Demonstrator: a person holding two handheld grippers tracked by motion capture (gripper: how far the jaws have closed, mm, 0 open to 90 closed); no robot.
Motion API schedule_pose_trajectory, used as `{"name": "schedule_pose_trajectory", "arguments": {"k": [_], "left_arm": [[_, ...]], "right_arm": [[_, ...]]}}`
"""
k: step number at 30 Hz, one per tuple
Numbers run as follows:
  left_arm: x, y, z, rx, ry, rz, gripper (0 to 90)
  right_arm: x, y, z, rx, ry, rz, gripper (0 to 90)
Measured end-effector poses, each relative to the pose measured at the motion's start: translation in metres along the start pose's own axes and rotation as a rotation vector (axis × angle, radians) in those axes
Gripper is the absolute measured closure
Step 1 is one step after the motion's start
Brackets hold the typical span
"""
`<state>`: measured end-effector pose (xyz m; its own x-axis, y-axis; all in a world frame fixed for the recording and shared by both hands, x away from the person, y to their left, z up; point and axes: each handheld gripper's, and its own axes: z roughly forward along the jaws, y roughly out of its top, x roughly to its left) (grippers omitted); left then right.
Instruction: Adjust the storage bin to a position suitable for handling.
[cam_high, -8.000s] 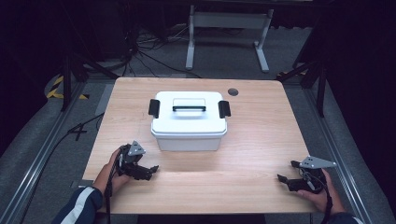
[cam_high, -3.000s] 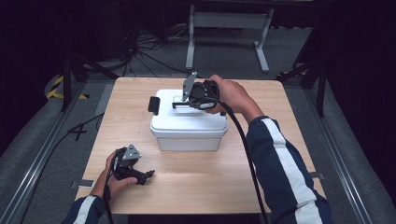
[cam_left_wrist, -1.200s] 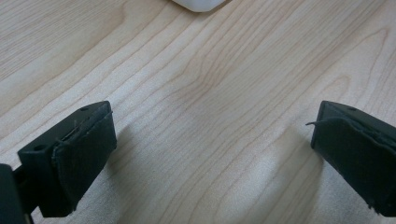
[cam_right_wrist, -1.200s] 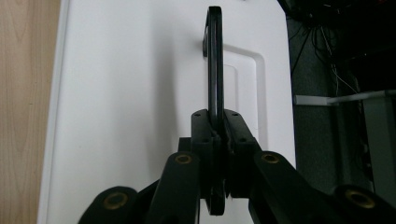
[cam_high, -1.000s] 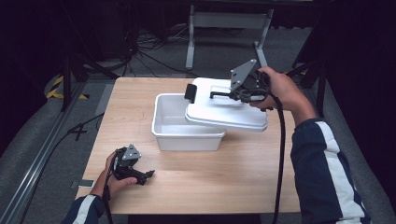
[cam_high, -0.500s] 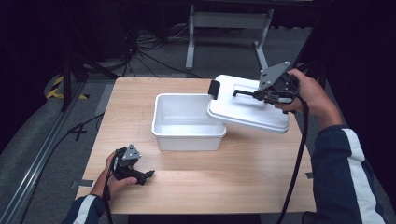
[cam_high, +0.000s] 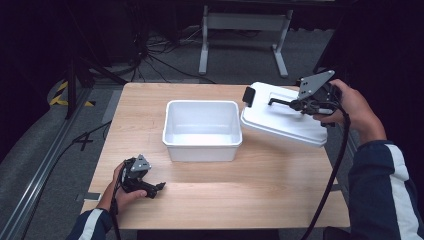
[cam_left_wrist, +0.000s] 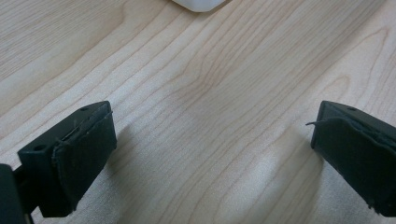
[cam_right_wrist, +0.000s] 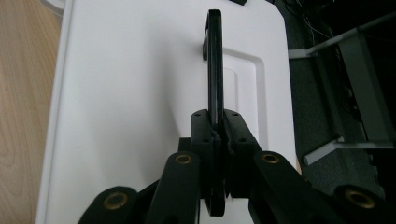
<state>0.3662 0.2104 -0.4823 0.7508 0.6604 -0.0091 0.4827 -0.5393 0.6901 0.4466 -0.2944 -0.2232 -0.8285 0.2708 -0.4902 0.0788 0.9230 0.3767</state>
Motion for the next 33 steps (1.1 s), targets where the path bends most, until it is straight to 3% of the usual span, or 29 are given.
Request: {"name": "schedule_pose_trajectory", "arguments": {"k": [10, 33], "left_arm": [[0.0, 0.0, 0.0, 0.0, 0.001, 0.0, 0.5], [0.0, 0.0, 0.0, 0.0, 0.0, 0.0, 0.5]], "right_arm": [[0.002, -0.024, 0.006, -0.004, 0.009, 0.044, 84.7], [0.008, -0.049, 0.059, 0.024, 0.063, 0.105, 84.7]]}}
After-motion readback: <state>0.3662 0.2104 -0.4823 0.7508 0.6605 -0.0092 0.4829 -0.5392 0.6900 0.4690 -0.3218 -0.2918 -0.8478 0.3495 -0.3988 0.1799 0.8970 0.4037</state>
